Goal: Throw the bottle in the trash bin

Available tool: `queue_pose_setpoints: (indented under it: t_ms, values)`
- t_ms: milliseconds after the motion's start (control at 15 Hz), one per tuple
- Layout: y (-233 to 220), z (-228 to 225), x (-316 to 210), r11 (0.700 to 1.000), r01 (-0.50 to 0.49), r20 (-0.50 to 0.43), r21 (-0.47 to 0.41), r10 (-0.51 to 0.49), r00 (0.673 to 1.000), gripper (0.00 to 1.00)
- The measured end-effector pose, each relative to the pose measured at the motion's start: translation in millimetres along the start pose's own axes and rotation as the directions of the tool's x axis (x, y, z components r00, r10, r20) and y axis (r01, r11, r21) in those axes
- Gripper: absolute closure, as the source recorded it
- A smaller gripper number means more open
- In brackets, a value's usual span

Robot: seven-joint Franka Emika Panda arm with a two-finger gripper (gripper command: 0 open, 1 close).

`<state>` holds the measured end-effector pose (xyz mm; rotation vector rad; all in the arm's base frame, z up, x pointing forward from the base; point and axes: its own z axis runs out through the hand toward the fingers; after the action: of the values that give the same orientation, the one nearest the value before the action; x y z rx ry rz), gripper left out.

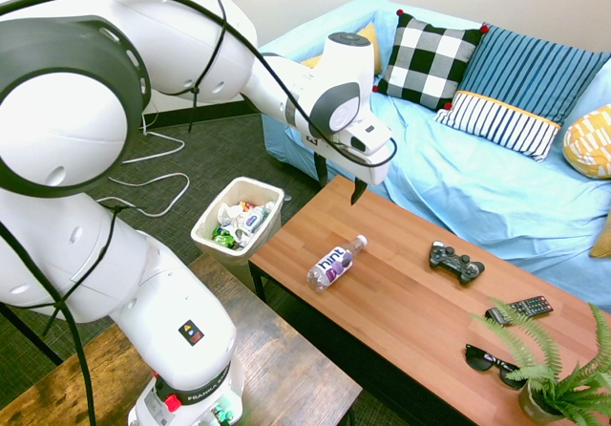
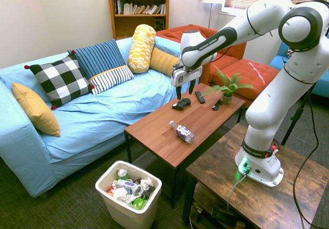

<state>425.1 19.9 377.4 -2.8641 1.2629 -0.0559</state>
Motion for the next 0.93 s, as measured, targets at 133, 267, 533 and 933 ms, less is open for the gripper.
queue_pose_setpoints:
  t_ms: [133,267,533,933]
  values:
    - [-1.4,1.5,0.4,1.0,-0.003,0.002,-0.001,0.003,1.0,0.0]
    - [-6.9,11.1,0.0,1.0,-0.027,0.002,0.002,0.027,1.0,0.0]
    - [-16.2,63.3,2.7,0.994,-0.103,0.018,-0.044,0.104,0.994,0.0]
    - [-14.6,170.5,6.8,0.974,-0.176,0.053,-0.141,0.185,0.981,0.0]
